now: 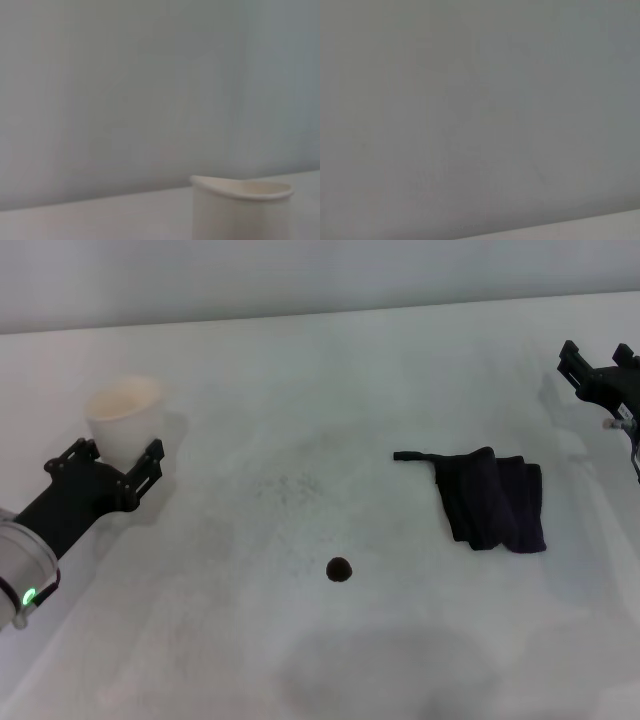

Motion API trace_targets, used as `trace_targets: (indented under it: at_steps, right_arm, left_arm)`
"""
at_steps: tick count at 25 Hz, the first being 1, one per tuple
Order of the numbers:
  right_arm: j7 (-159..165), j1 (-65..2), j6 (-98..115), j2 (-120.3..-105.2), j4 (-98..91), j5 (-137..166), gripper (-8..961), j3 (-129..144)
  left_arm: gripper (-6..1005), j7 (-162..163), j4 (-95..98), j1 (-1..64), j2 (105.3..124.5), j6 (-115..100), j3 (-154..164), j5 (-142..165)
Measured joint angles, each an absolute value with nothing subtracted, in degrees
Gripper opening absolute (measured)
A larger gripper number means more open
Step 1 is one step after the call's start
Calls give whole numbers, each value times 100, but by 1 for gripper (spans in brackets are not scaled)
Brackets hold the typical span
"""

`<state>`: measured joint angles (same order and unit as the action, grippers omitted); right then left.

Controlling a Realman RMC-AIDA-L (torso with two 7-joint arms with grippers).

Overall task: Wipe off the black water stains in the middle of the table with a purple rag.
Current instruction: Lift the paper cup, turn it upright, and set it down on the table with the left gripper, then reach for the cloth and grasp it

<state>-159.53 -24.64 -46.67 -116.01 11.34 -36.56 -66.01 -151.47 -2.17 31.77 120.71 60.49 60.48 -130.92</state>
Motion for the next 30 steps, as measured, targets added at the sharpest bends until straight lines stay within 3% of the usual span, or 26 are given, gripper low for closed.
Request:
trace_targets:
  at_steps: [18,30]
  right_arm:
    - [-15938,-2395,-4694,-11611,1163,-3623,794,-6579]
    - [-15934,-2382,-4718,-11610,1169,-3612,794,-6574]
  left_arm:
    - [634,-15138,-415,3092,12076,5796,6011,-13124]
    - [895,-15106,-551,3066,12076,5791,6012,-13116]
